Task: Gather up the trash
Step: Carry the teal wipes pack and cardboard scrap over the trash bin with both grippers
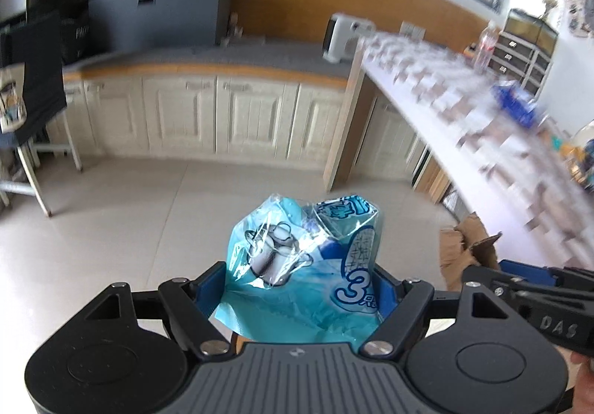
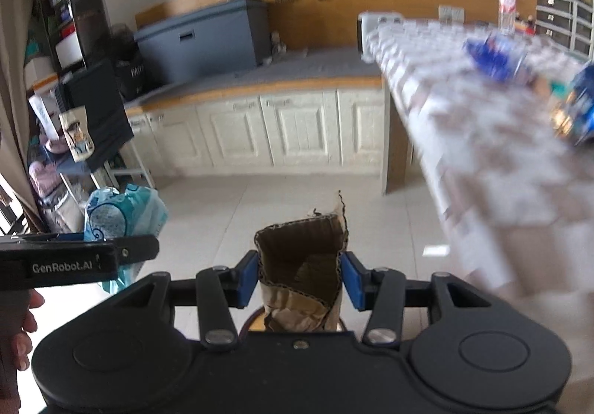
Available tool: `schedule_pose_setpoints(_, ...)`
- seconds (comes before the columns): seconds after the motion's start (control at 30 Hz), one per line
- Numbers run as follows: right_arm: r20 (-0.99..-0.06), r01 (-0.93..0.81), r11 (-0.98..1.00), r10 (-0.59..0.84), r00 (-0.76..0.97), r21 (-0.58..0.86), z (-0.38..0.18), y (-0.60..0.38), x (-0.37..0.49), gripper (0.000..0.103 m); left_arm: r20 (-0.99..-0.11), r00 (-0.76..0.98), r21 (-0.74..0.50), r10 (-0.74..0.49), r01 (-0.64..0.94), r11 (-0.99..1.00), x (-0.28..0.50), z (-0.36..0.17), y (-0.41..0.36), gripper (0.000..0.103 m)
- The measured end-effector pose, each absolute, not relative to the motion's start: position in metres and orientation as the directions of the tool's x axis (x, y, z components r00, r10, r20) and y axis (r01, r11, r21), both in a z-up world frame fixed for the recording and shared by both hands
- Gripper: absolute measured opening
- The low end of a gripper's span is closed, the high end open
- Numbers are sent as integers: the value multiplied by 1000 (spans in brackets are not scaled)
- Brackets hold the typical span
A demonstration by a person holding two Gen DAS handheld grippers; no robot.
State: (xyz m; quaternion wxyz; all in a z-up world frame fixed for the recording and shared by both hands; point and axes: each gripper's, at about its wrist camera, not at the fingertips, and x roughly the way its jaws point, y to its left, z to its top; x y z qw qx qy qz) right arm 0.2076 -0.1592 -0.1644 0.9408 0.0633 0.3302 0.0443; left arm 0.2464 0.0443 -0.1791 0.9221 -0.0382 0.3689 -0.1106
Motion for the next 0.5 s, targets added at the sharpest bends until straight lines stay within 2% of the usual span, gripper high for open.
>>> schedule_pose_setpoints(0.23, -692, -54, 987, 147, 707, 154, -234, -135, 242, 49, -769, 612, -171, -188, 86, 981, 275, -252, 56, 79)
schedule_pose_setpoints(0.5, -789, -29, 977, 189, 584, 213, -327, -124, 288, 49, -839, 522, -188, -155, -11, 982, 315, -336, 67, 79)
